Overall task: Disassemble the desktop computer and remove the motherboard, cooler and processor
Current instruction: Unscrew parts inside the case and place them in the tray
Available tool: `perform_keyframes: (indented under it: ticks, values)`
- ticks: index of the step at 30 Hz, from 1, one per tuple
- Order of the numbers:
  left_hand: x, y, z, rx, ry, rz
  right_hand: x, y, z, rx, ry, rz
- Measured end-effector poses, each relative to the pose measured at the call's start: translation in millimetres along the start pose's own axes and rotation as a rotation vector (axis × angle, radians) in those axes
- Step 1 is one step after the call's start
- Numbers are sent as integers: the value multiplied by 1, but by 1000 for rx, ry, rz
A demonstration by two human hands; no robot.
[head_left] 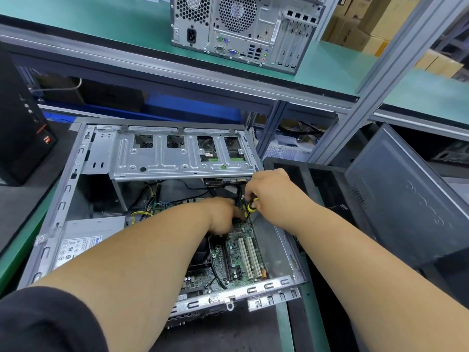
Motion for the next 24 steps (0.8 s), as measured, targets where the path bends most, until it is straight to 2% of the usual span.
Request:
perform_keyframes:
  ticks: [5, 9, 13, 17, 24]
  values:
    - [0, 0, 1, -1, 10, -2, 1, 3, 3, 31, -34, 39]
    - [-1, 1, 2, -1, 13, -14, 0, 0, 2, 56, 22, -37]
    - [-2, 2, 2, -12, 11, -7, -2, 2, 1, 42, -39, -29]
    - [-2, 3, 3, -13, 10, -1, 3, -2, 0, 35, 13, -140]
    - [-1, 3, 2, -12, 1, -1, 11, -1, 1, -18, 24, -119]
Point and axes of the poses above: each hand's wrist, its own y-axis towards the middle knuckle, its own x-axis out of the back of the hand, z = x × y, the point moved 4 cm from there along y, towards the middle knuckle, and after that the axes turned 1 degree about z, right-handed, at the moved point
